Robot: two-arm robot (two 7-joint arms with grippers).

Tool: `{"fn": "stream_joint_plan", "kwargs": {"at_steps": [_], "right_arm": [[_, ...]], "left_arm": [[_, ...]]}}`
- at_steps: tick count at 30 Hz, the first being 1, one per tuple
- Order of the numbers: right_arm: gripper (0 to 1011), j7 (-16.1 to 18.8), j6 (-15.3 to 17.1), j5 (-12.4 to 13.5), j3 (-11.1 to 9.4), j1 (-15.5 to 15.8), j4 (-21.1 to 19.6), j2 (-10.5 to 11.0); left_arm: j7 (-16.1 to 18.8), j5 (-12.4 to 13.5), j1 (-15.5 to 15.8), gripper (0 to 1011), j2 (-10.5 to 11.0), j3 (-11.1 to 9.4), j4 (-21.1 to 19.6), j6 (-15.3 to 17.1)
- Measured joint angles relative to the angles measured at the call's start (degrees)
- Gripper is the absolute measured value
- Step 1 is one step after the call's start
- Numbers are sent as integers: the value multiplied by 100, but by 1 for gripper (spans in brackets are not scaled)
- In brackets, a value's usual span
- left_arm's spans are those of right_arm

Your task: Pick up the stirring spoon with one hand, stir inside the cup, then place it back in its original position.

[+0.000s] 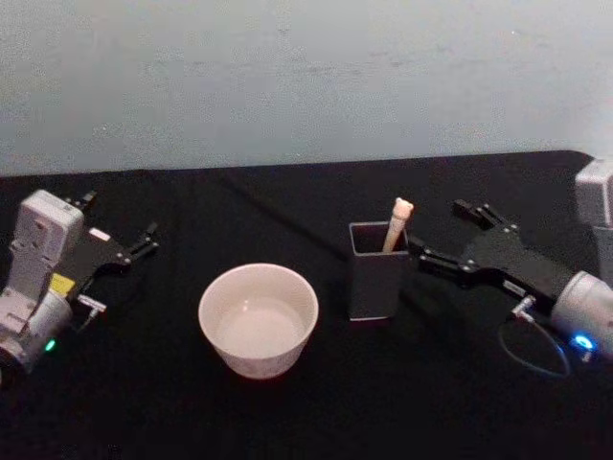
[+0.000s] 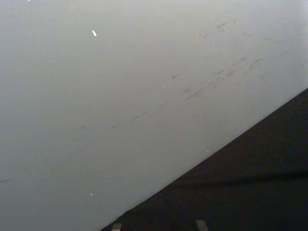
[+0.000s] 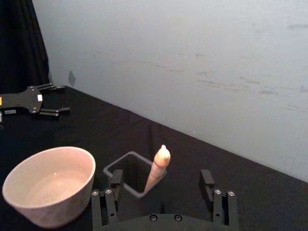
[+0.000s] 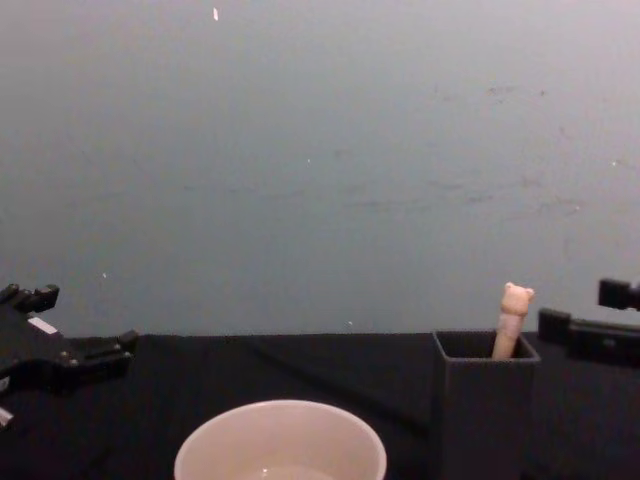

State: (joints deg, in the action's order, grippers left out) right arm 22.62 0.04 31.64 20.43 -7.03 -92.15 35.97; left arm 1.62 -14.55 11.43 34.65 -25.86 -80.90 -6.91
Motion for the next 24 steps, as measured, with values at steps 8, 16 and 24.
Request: {"fn": "stream_joint_plan", "kwargs": {"at_steps": [8,16,24], "right_arm": [[1002,61,197,-168,138,-420,417,-375],[1003,118,356,-272,178,-707,777,-670],[1003,200,508,-311,143,-828,934,-826]], "left_arm": [[0,0,0,1001,0,0,0,0],[0,0,0,1001,0,0,0,0],[0,0,0,1001,0,0,0,0]]}}
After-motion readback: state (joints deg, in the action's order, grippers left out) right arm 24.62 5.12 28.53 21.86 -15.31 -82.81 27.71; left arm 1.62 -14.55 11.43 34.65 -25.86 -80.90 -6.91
